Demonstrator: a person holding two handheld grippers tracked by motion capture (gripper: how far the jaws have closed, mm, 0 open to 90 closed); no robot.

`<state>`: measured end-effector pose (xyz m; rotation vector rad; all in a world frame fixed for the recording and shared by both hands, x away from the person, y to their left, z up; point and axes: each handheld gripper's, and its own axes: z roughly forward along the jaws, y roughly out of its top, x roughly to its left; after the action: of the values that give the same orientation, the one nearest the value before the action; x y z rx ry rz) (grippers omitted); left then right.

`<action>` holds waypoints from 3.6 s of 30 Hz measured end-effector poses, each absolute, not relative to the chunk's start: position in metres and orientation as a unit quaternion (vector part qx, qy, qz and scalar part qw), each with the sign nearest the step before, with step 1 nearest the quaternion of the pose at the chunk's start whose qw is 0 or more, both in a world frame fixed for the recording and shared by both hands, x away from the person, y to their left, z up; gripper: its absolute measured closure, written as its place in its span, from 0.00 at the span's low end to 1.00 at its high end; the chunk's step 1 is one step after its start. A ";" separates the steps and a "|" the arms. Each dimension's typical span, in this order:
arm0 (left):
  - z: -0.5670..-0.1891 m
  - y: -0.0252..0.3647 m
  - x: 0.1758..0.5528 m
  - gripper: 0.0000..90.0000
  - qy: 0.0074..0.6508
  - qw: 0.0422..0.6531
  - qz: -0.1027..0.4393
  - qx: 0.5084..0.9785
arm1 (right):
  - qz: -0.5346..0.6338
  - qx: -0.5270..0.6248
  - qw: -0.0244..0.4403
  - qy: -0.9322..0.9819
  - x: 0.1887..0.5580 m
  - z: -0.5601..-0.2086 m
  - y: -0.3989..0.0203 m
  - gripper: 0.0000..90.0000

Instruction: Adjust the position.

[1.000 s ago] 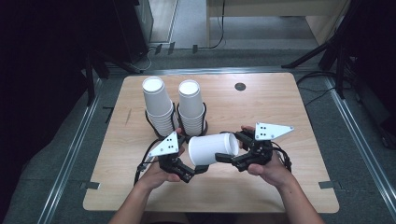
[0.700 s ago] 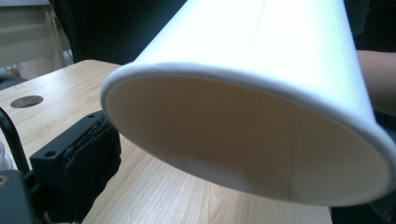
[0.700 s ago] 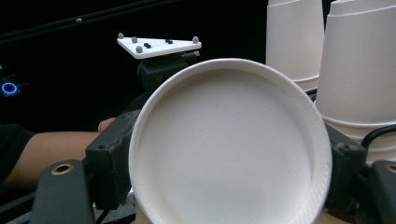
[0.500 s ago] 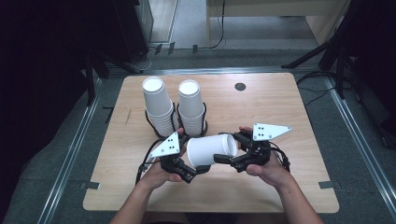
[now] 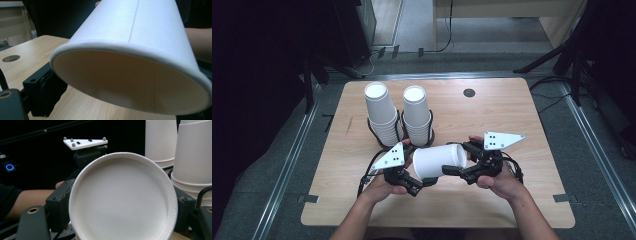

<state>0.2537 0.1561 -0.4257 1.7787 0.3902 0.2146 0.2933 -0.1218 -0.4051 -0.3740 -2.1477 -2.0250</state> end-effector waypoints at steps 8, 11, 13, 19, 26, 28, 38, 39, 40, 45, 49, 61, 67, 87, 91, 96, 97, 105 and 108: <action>-0.427 0.156 0.253 0.06 0.159 0.609 0.089 0.772 | -0.673 -0.119 0.088 -0.724 0.293 -0.405 -0.124 0.25; -0.427 0.157 0.252 0.07 0.156 0.607 0.086 0.774 | -0.672 -0.117 0.091 -0.726 0.293 -0.405 -0.125 0.24; -0.428 0.157 0.252 0.07 0.153 0.607 0.085 0.776 | -0.668 -0.114 0.091 -0.730 0.293 -0.405 -0.125 0.24; -0.427 0.158 0.251 0.08 0.147 0.610 0.081 0.774 | -0.667 -0.111 0.094 -0.731 0.293 -0.404 -0.126 0.23; -0.427 0.157 0.251 0.09 0.144 0.609 0.077 0.776 | -0.660 -0.110 0.092 -0.737 0.293 -0.404 -0.125 0.19; -0.427 0.158 0.251 0.09 0.144 0.609 0.077 0.776 | -0.659 -0.110 0.090 -0.738 0.293 -0.404 -0.126 0.17; -0.427 0.162 0.252 0.09 0.148 0.603 0.076 0.780 | -0.652 -0.113 0.067 -0.746 0.294 -0.399 -0.128 0.15; -0.427 0.163 0.252 0.09 0.148 0.601 0.077 0.782 | -0.651 -0.113 0.064 -0.748 0.293 -0.399 -0.129 0.15; -0.427 0.164 0.252 0.09 0.148 0.598 0.078 0.784 | -0.649 -0.112 0.060 -0.750 0.293 -0.398 -0.129 0.15; -0.424 0.166 0.252 0.09 0.148 0.581 0.085 0.796 | -0.646 -0.113 0.048 -0.754 0.292 -0.395 -0.135 0.15; -0.421 0.169 0.255 0.09 0.144 0.558 0.092 0.812 | -0.640 -0.114 0.033 -0.759 0.291 -0.394 -0.142 0.15; -0.420 0.172 0.256 0.10 0.133 0.521 0.104 0.837 | -0.615 -0.099 0.016 -0.782 0.286 -0.392 -0.140 0.15; -0.418 0.172 0.256 0.10 0.125 0.496 0.115 0.852 | -0.603 -0.089 0.019 -0.792 0.284 -0.391 -0.134 0.15; -0.417 0.162 0.253 0.10 0.096 0.443 0.127 0.882 | -0.535 -0.056 -0.009 -0.843 0.281 -0.395 -0.110 0.15; -0.416 0.161 0.252 0.10 0.092 0.439 0.128 0.885 | -0.527 -0.053 -0.013 -0.848 0.281 -0.396 -0.108 0.15; -0.415 0.160 0.252 0.10 0.090 0.439 0.128 0.885 | -0.511 -0.047 -0.014 -0.858 0.279 -0.400 -0.103 0.15; -0.415 0.160 0.252 0.10 0.089 0.439 0.128 0.885 | -0.510 -0.045 -0.015 -0.859 0.279 -0.401 -0.102 0.15; -0.415 0.160 0.252 0.10 0.088 0.439 0.128 0.885 | -0.500 -0.043 -0.019 -0.865 0.278 -0.403 -0.098 0.15; -0.415 0.159 0.251 0.10 0.088 0.441 0.129 0.884 | -0.497 -0.041 -0.022 -0.867 0.278 -0.405 -0.096 0.16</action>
<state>0.2512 0.1590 -0.4146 2.1934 0.2181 0.3192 0.2783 -0.0962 -0.4051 -0.1301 -2.7610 -1.5834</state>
